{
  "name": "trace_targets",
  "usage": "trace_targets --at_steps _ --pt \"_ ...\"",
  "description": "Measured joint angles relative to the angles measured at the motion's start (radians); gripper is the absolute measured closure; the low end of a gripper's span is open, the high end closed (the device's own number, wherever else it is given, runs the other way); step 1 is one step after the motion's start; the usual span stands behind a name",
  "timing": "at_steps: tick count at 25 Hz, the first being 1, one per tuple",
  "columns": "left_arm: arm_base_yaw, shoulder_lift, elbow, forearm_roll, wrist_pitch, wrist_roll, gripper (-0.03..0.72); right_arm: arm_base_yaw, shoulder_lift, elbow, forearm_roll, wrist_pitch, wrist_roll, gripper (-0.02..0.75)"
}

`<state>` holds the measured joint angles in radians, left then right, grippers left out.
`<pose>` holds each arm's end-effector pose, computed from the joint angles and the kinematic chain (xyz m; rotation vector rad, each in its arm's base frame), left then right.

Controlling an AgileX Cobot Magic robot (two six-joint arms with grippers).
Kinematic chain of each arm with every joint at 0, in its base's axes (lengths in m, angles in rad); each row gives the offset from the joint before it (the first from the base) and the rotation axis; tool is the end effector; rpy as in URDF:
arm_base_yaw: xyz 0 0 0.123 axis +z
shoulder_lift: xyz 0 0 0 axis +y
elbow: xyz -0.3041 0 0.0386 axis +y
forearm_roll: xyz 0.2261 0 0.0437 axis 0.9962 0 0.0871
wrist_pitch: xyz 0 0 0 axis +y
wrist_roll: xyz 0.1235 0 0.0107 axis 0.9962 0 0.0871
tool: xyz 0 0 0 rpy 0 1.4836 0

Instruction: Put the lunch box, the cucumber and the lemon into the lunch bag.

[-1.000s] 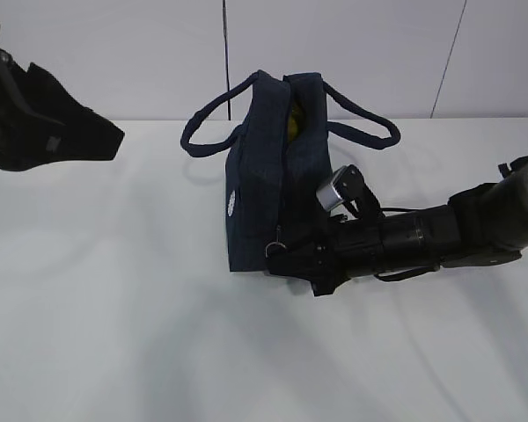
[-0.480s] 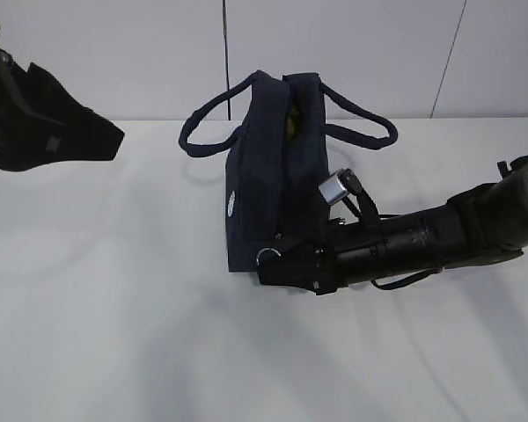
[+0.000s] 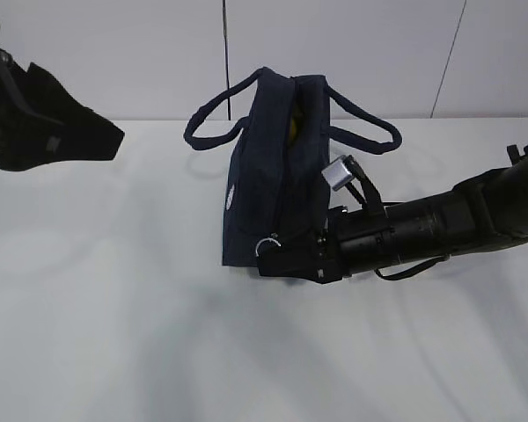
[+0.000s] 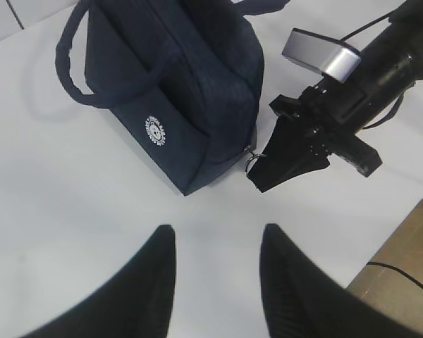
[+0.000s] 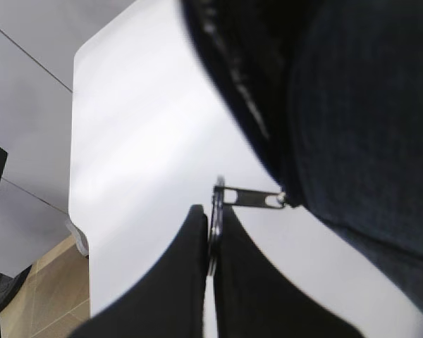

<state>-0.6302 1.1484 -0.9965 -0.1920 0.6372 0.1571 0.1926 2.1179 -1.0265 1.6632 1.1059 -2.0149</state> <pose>0.1818 -0.1501 0.3464 0.7734 2.1665 -0.4580 0.3446 0.1797 0.1408 -0.9362 1.9277 1.2540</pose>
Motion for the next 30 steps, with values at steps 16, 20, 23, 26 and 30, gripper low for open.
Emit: trace_targets --at_steps 16,20,23,26,30 --pt "0.000 0.000 0.000 0.000 0.000 0.000 0.421 0.000 -0.117 0.000 -0.040 0.000 0.071 0.738" --pt "0.000 0.000 0.000 0.000 0.000 0.000 0.421 0.000 -0.135 0.000 -0.041 0.000 0.087 0.738" --pt "0.000 0.000 0.000 0.000 0.000 0.000 0.421 0.000 -0.137 0.000 -0.041 0.008 0.093 0.738" --pt "0.000 0.000 0.000 0.000 0.001 0.000 0.421 0.000 -0.137 0.000 -0.017 0.017 0.097 0.738" --pt "0.000 0.000 0.000 0.000 0.012 0.000 0.421 0.000 -0.137 0.000 0.026 0.019 0.099 0.738"
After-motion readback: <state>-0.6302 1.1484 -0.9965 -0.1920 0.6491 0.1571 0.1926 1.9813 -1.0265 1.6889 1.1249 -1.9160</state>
